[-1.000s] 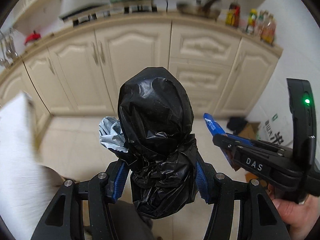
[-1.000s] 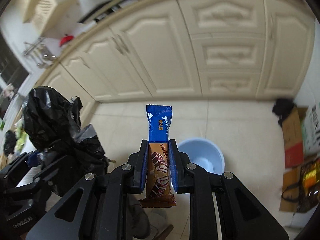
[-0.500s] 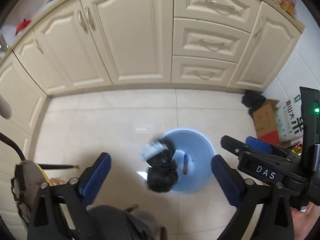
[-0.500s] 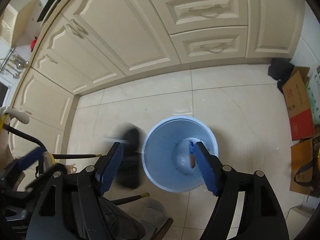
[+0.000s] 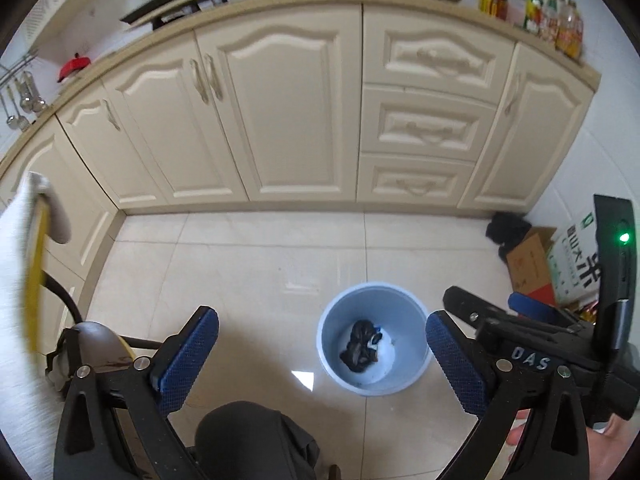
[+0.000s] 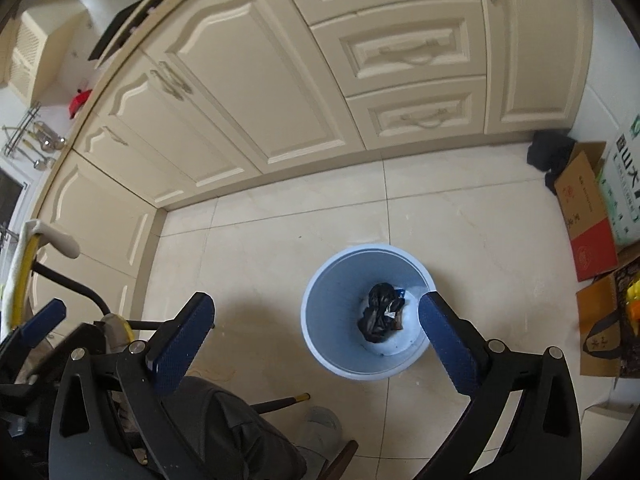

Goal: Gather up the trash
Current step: 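Return both tools from the bin to the table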

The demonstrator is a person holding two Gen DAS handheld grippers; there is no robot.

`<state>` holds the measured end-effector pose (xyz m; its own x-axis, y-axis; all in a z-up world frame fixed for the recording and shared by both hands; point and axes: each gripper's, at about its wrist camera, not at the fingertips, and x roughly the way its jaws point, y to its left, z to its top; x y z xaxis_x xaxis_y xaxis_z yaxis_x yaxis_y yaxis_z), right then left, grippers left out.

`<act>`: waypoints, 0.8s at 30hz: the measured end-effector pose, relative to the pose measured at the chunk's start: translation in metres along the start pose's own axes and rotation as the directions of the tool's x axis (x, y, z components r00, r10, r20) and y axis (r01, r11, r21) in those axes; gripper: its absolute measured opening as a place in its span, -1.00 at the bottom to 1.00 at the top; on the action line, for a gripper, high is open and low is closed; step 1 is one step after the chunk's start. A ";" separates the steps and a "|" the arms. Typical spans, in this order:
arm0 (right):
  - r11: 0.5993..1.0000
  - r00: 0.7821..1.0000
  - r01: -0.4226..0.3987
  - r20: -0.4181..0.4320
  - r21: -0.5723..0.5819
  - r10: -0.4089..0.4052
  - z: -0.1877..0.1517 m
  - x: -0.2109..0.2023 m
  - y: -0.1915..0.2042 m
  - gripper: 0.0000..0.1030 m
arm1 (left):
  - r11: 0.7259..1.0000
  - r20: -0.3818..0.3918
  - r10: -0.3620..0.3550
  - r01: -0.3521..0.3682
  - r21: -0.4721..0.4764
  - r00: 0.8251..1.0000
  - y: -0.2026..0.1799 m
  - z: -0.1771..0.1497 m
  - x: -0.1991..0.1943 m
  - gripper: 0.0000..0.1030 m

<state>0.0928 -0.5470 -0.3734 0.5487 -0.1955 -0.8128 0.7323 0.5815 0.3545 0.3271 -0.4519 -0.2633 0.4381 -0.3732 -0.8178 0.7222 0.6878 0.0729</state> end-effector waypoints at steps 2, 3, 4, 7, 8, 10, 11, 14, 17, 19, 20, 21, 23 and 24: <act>1.000 1.000 0.001 0.020 -0.020 -0.001 -0.001 -0.013 0.013 1.00 | 1.000 0.030 -0.001 0.002 -0.009 1.000 0.011 -0.013 -0.019 0.98; 0.999 0.999 -0.001 0.034 -0.032 0.002 -0.001 -0.022 0.021 1.00 | 1.000 0.054 -0.001 0.002 -0.017 0.999 0.022 -0.006 -0.029 0.98; 0.999 0.999 -0.002 0.049 -0.042 0.004 -0.001 -0.030 0.029 1.00 | 1.000 0.069 -0.002 0.003 -0.022 0.998 0.026 -0.008 -0.039 0.98; 0.996 0.995 -0.006 0.101 -0.089 0.015 -0.001 -0.059 0.060 1.00 | 0.999 0.132 0.002 0.003 -0.037 0.991 0.052 -0.004 -0.075 0.99; 0.995 0.993 -0.009 0.114 -0.103 0.021 -0.001 -0.067 0.068 1.00 | 0.999 0.156 0.007 -0.001 -0.041 0.988 0.064 0.001 -0.086 0.99; 0.991 0.989 -0.012 0.145 -0.136 0.032 -0.001 -0.085 0.089 1.00 | 0.999 0.188 0.013 -0.004 -0.048 0.982 0.078 0.002 -0.106 0.99; 0.989 0.986 -0.014 0.160 -0.150 0.038 -0.002 -0.093 0.099 1.00 | 0.998 0.206 0.016 -0.005 -0.055 0.978 0.086 0.005 -0.115 0.99; 0.981 0.977 -0.021 0.206 -0.193 0.062 -0.004 -0.119 0.130 1.00 | 0.996 0.267 0.035 -0.011 -0.091 0.963 0.123 0.022 -0.131 0.99; 0.971 0.966 -0.032 0.243 -0.235 0.091 -0.008 -0.142 0.160 1.00 | 0.992 0.313 0.064 -0.027 -0.122 0.948 0.156 0.024 -0.149 0.99; 0.962 0.959 -0.037 0.261 -0.271 0.111 -0.013 -0.156 0.181 1.00 | 0.989 0.343 0.086 -0.038 -0.144 0.935 0.153 0.015 -0.173 0.99; 0.954 0.955 -0.043 0.268 -0.297 0.126 -0.016 -0.163 0.195 1.00 | 0.986 0.356 0.099 -0.045 -0.157 0.929 0.157 0.008 -0.185 0.99; 0.948 0.952 -0.046 0.272 -0.315 0.137 -0.018 -0.166 0.204 1.00 | 0.985 0.366 0.109 -0.050 -0.167 0.924 0.160 0.000 -0.197 0.99; 0.937 0.946 -0.052 0.284 -0.346 0.157 -0.023 -0.175 0.224 1.00 | 0.978 0.389 0.140 -0.066 -0.196 0.911 0.183 0.000 -0.206 0.99; 0.929 0.942 -0.062 0.287 -0.365 0.175 -0.026 -0.180 0.236 1.00 | 0.975 0.397 0.153 -0.074 -0.208 0.905 0.176 -0.022 -0.225 0.99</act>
<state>0.1564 -0.3541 -0.1552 0.7607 -0.3089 -0.5709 0.4994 0.8403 0.2107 0.3436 -0.2331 -0.0789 0.7199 -0.4795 -0.5019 0.5605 0.8281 0.0128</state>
